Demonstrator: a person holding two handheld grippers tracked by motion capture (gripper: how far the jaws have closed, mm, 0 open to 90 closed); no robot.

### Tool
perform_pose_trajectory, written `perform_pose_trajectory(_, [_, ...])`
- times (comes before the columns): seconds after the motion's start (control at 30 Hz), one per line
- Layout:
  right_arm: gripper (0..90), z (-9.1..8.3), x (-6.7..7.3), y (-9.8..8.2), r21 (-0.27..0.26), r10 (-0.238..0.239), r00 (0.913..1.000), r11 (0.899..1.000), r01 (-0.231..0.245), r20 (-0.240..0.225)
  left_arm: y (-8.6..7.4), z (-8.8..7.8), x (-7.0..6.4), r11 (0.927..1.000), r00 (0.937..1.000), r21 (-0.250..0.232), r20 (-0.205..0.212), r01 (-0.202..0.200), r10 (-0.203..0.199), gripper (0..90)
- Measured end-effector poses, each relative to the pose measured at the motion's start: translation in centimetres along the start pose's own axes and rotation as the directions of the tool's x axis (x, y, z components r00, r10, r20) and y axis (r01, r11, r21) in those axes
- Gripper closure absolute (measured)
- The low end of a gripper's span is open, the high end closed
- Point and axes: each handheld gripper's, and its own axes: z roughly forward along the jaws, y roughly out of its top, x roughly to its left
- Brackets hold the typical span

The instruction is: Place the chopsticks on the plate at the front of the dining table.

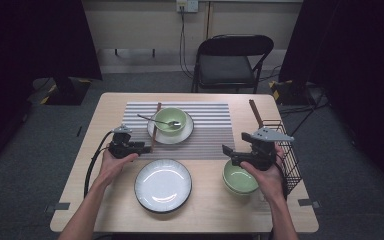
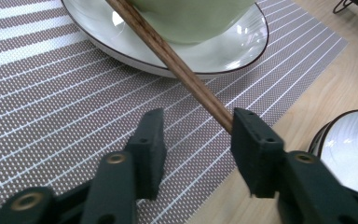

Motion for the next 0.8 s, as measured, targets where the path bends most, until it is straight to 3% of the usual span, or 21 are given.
perform_pose_trajectory(0.47, [15.7, -0.05, -0.02, 0.01, -0.004, -0.003, 1.0000, 1.000, 0.003, -0.003, 0.17, 0.18, -0.03, 1.0000, 0.9991, -0.001, -0.041, 0.001, -0.001, 45.0])
perform_pose_trajectory(0.8, [15.7, 0.00, -0.01, 0.00, 0.000, -0.001, 1.0000, 1.000, 0.001, -0.001, 0.17, 0.37, -0.21, 1.0000, 0.9990, 0.001, -0.045, -0.001, 0.001, 42.1])
